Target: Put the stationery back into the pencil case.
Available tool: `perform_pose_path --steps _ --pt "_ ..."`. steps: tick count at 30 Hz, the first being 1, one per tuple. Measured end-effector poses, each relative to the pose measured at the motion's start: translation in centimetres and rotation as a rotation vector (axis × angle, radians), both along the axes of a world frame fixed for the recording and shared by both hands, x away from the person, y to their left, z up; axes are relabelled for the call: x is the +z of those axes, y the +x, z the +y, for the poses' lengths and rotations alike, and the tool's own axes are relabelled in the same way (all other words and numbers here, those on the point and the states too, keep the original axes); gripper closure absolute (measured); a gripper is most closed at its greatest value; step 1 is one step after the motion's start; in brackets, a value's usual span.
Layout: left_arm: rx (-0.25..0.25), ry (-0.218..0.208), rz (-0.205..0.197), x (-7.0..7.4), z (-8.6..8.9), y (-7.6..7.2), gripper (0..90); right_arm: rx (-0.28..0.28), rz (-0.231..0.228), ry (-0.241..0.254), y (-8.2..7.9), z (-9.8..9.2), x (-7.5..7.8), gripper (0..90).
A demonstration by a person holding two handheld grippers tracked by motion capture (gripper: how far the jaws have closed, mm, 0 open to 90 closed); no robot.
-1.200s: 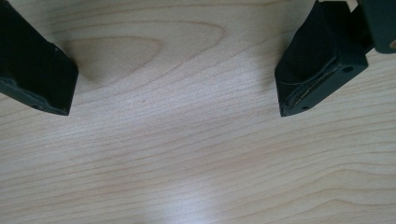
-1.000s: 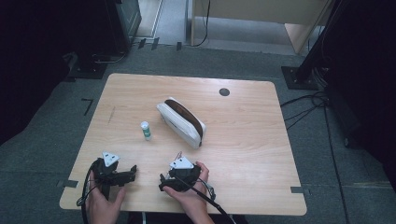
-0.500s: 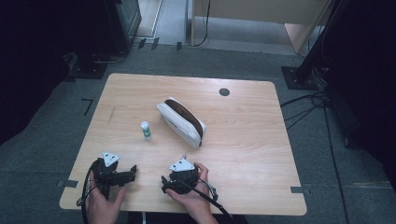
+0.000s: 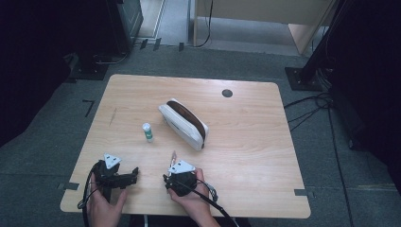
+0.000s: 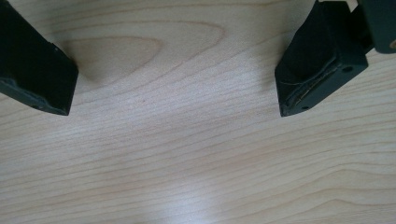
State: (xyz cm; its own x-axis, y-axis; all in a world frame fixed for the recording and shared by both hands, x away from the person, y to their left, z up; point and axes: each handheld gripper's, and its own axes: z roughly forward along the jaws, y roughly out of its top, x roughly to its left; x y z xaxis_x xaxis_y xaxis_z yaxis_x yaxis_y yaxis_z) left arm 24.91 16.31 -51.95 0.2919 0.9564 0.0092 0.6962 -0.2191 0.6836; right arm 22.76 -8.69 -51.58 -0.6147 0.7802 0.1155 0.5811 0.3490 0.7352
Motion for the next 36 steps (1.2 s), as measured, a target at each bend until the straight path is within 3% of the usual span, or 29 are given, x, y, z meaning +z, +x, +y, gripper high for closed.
perform_pose_path --steps 4,6,10,14,21,27,30,36 --pt "0.000 0.000 0.000 0.0 0.0 0.0 0.0 0.019 0.023 0.020 0.2 -0.3 0.0 76.2" --pt "0.000 0.000 0.000 0.0 0.0 0.0 0.0 0.023 0.008 0.027 0.1 -0.5 0.1 79.1" --pt "0.000 0.000 0.000 0.0 0.0 0.0 0.0 0.023 -0.005 0.017 -0.4 -0.8 0.0 73.5" --pt "0.000 0.000 0.000 0.0 0.0 0.0 0.0 0.060 -0.008 0.013 -1.2 -1.4 -0.1 69.4" --pt "0.000 0.000 0.000 0.0 0.0 0.0 0.0 0.078 -0.059 -0.020 -2.4 -2.8 -0.4 73.0" --pt "-0.001 0.000 0.000 0.0 0.0 0.0 0.0 0.100 -0.074 -0.009 -2.4 -2.7 -0.6 74.8" --pt "-0.002 0.001 -0.001 0.0 0.0 0.0 0.0 0.109 -0.098 -0.034 -2.3 -2.4 -0.6 79.5" --pt "-0.004 0.001 0.000 0.0 0.0 0.0 0.0 0.118 -0.057 0.016 -1.8 -3.2 -0.6 81.2"
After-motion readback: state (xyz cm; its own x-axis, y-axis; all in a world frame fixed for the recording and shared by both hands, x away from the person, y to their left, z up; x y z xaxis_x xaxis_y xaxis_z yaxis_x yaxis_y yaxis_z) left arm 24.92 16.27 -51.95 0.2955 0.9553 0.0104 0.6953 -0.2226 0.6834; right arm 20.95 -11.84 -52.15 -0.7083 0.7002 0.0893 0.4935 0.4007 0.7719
